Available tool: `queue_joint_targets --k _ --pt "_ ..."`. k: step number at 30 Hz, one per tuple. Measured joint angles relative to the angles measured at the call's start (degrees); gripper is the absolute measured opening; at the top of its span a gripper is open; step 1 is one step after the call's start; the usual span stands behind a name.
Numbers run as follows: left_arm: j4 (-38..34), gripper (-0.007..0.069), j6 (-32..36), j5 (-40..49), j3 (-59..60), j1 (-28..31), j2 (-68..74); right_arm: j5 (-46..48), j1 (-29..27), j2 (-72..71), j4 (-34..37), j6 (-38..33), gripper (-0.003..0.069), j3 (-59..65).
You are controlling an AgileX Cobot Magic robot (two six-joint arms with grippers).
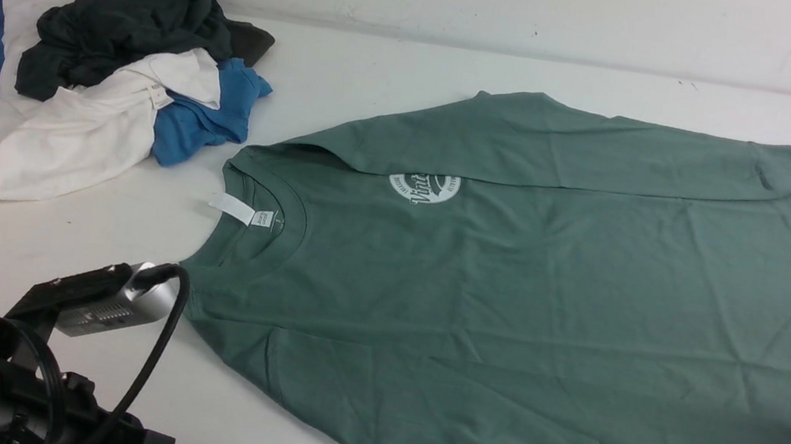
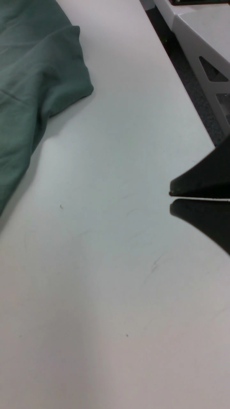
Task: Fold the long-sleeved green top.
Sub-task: Hold the cuff closest to the cuff with your right arm, then drag the cuff with your right arm and place it in the center of the right edge of the fabric
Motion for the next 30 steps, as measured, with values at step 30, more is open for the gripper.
queue_joint_targets --k 30 --pt "2.44 -0.0003 -8.41 -1.74 -14.18 0.0 0.29 -7.27 12.98 25.03 -1.97 -4.39 0.02 -45.51"
